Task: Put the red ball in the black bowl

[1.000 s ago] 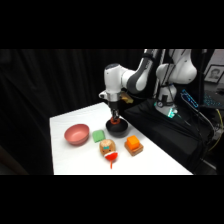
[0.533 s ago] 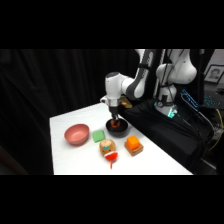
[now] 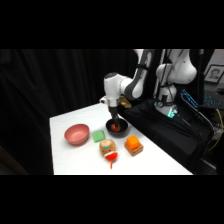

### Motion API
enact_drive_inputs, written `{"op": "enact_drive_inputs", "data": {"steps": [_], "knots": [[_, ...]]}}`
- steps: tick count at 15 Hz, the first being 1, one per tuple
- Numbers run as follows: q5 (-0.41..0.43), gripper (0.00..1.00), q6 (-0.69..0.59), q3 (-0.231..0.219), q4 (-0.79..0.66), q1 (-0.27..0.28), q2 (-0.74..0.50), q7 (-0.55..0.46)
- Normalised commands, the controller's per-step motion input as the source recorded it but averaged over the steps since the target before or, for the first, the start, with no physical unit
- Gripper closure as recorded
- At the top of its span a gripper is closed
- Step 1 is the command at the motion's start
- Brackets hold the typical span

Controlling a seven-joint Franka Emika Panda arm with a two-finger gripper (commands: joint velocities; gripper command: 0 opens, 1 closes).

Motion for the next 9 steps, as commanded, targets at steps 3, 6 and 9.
{"op": "enact_drive_inputs", "data": {"steps": [3, 6, 9], "knots": [[0.001, 0.0, -0.47, -0.021, 0.01, -0.016, -0.48, -0.18], [-0.017, 0.0, -0.49, -0.015, 0.07, -0.037, -0.44, -0.17], [-0.043, 0.0, -0.46, -0.015, 0.15, -0.057, -0.35, -0.14]]}}
